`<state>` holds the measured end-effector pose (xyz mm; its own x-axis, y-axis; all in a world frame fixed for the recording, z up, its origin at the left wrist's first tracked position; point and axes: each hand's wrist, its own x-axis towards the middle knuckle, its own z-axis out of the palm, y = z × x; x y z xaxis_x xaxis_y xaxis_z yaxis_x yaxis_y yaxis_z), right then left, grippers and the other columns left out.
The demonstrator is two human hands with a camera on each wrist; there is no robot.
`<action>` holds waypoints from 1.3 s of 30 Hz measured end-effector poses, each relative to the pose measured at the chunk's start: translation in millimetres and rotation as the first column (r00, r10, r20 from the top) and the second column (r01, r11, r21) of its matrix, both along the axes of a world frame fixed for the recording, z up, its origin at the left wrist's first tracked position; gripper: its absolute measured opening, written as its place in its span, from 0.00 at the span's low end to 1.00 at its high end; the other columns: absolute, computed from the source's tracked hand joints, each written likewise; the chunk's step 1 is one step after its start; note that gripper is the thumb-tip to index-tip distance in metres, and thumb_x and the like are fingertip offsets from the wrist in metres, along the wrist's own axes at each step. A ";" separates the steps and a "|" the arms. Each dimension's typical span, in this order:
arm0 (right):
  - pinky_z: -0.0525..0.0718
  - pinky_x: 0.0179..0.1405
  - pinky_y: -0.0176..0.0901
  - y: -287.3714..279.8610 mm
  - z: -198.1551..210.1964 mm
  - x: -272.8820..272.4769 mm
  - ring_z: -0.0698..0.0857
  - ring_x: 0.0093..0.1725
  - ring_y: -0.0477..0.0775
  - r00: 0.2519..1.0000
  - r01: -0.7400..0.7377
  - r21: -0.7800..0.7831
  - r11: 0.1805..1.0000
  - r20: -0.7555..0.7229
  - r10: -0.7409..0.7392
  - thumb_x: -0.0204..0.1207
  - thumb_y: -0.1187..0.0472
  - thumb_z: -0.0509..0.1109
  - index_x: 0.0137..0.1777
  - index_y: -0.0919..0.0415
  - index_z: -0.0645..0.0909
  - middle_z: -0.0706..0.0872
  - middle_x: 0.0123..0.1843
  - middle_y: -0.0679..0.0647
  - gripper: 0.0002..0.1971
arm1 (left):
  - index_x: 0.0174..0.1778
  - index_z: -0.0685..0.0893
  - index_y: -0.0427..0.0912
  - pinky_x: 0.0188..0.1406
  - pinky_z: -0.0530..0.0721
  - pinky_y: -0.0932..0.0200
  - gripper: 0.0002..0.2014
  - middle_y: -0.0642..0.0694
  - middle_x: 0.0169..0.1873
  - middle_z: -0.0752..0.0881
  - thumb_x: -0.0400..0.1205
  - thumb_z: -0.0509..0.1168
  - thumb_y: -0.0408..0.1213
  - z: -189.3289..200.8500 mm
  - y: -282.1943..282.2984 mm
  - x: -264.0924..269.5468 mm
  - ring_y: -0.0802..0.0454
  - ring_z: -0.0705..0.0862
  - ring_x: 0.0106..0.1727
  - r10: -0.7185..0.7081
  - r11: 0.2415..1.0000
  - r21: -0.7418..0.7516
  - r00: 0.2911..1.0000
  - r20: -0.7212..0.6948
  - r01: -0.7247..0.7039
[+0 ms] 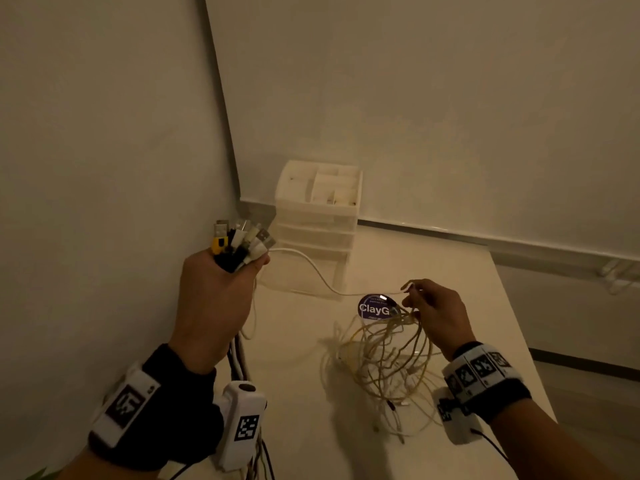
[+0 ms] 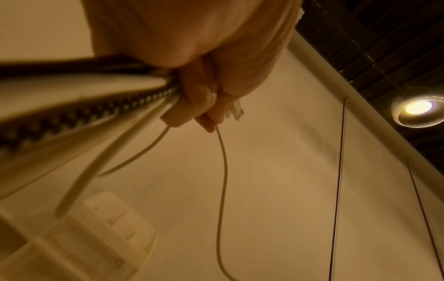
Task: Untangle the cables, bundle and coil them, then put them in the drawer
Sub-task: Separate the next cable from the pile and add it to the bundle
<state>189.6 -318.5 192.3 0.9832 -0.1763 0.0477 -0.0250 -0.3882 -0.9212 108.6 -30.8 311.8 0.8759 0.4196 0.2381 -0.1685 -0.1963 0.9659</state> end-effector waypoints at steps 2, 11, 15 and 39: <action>0.85 0.36 0.45 -0.5 4.0 -1.5 0.87 0.36 0.55 1.000 0.008 0.153 0.988 -0.007 -0.008 0.83 0.68 0.63 0.49 0.60 0.86 0.88 0.34 0.58 0.10 | 0.36 0.86 0.46 0.26 0.68 0.60 0.06 0.61 0.13 0.76 0.79 0.71 0.34 -2.2 4.3 1.4 0.61 0.70 0.21 -0.003 0.999 -0.036 1.000 0.004 0.003; 0.83 0.24 0.37 3.5 13.4 1.6 0.79 0.40 0.55 0.999 0.000 0.293 0.956 -0.052 0.015 0.84 0.70 0.62 0.47 0.64 0.85 0.79 0.40 0.62 0.10 | 0.28 0.80 0.50 0.48 0.79 0.22 0.14 0.57 0.12 0.74 0.79 0.71 0.33 8.1 0.2 -1.6 0.38 0.73 0.23 0.006 1.000 -0.027 0.998 -0.064 -0.008; 0.83 0.25 0.38 7.5 27.1 -3.1 0.80 0.39 0.53 0.996 -0.087 0.395 0.915 0.005 0.092 0.84 0.68 0.61 0.52 0.69 0.83 0.77 0.40 0.61 0.09 | 0.25 0.77 0.51 0.34 0.80 0.48 0.18 0.61 0.12 0.77 0.78 0.71 0.32 2.9 1.7 0.6 0.62 0.74 0.19 -0.033 0.999 -0.005 0.999 -0.035 0.033; 0.82 0.36 0.33 24.3 52.5 -27.2 0.85 0.38 0.42 0.889 -0.319 -0.281 0.905 0.241 0.388 0.79 0.68 0.68 0.47 0.56 0.84 0.87 0.38 0.47 0.07 | 0.39 0.88 0.49 0.29 0.74 0.72 0.03 0.55 0.32 0.88 0.78 0.71 0.41 -36.4 -100.9 39.2 0.63 0.84 0.35 -0.354 0.799 0.430 0.907 -0.227 0.420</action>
